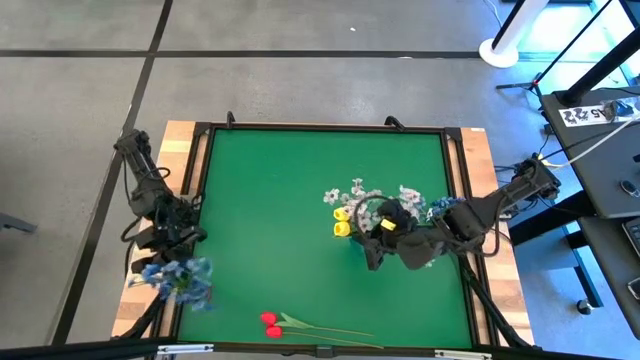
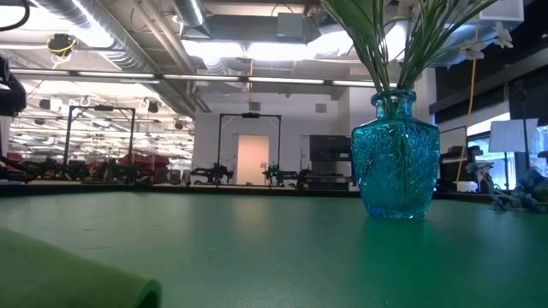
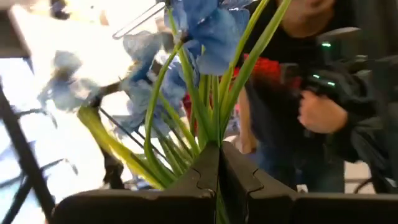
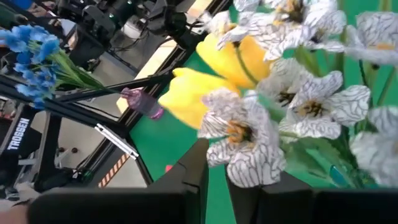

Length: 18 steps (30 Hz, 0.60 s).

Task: Sort flowers into vase by color
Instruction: Put the left blue flowers into the violet vase

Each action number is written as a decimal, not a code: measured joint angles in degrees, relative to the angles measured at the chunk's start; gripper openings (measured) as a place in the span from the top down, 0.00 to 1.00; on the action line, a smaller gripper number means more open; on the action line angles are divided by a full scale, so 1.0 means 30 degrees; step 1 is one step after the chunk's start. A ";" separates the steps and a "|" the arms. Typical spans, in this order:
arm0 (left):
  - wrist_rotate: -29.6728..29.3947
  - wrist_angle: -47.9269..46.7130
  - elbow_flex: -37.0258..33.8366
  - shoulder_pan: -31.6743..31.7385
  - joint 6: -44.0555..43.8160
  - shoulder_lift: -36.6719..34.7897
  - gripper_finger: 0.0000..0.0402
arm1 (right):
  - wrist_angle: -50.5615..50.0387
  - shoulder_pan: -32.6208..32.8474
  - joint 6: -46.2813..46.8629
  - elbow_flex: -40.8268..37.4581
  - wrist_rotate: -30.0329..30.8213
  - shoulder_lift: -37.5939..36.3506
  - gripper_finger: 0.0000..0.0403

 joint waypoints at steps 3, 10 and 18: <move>-0.0695 -0.1466 0.0166 -0.0005 -0.1458 -0.0463 1.00 | -0.0092 -0.0384 -0.0562 0.0000 -0.0309 0.0000 0.88; -0.0532 -0.7296 0.1466 -0.0005 -0.5831 -0.2209 0.98 | -0.0166 -0.0570 -0.1655 0.0000 0.0651 0.0000 0.84; -0.0495 -1.0115 0.3268 -0.0003 -1.2981 -0.2505 0.82 | -0.1239 -0.0563 -0.1176 0.0000 0.1526 0.0000 0.61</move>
